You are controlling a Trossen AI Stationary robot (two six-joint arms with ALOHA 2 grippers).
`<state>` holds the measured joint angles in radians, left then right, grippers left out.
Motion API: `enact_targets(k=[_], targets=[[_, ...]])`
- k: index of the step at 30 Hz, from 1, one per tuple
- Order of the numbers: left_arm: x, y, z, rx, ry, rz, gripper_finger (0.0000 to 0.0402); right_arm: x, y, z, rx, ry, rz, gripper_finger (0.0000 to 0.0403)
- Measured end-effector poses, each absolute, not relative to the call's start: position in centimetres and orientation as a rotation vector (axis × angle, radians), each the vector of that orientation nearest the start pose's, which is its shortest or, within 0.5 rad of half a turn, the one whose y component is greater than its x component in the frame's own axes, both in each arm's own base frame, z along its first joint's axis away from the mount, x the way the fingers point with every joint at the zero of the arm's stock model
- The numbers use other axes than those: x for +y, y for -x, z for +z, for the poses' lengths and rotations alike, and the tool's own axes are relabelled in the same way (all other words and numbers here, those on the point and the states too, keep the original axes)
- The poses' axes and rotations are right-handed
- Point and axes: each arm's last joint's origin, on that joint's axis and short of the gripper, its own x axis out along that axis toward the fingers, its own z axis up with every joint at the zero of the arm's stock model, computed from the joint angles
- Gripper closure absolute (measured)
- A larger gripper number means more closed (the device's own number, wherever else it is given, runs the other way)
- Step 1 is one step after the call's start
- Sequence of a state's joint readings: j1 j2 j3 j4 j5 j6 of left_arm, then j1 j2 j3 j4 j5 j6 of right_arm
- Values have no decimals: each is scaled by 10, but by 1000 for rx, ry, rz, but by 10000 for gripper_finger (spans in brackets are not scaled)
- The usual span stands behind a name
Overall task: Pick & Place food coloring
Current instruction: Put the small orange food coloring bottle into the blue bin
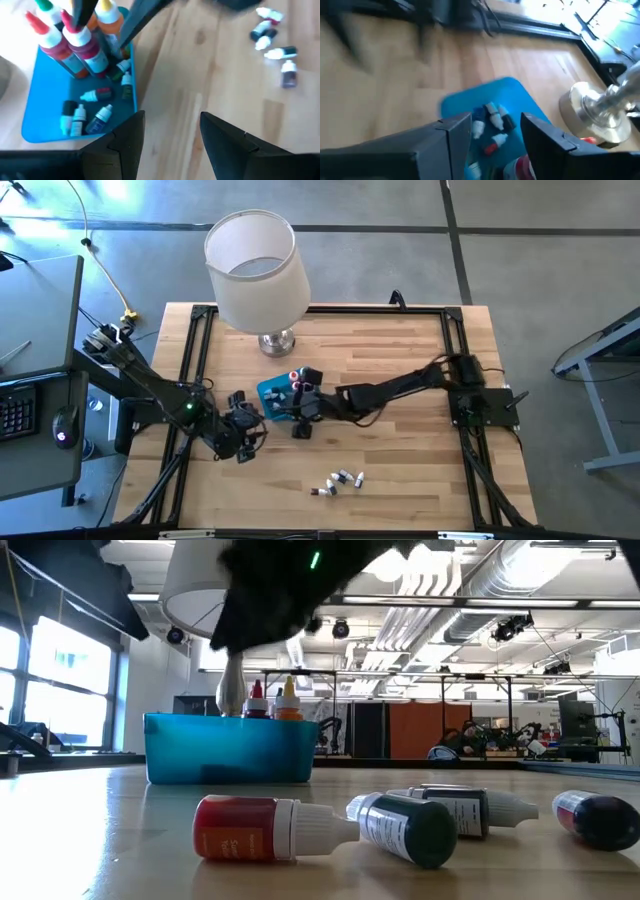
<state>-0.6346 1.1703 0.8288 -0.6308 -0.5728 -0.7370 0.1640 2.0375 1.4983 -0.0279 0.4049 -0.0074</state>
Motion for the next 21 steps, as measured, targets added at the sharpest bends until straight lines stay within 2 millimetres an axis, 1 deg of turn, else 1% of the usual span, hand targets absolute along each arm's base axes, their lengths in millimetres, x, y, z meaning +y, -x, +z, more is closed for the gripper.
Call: enact_targets(k=[3,4,6,7,9,10,12,15,18,21], targets=[[-121,-198,235,744,119,277,215,77,-432,247,589,166,-190,239],[-123,-204,233,738,111,248,215,80,-422,257,612,158,-184,241],[-134,-220,230,731,104,80,215,86,-401,276,661,129,-191,245],[-141,-228,228,700,94,-3,215,89,-390,283,685,115,-202,247],[-155,-243,224,623,39,-142,215,93,-371,293,720,82,-233,251],[-160,-249,220,595,8,-183,215,96,-363,294,737,63,-255,253],[-169,-260,214,575,3,-211,215,101,-347,292,752,21,-299,256],[-181,-278,200,622,41,-192,215,112,-326,281,760,-40,-327,258],[-198,-294,184,673,31,-214,215,122,-305,261,782,-92,-344,258],[-219,-310,181,674,-2,-243,215,131,-288,233,754,-167,-398,256]])
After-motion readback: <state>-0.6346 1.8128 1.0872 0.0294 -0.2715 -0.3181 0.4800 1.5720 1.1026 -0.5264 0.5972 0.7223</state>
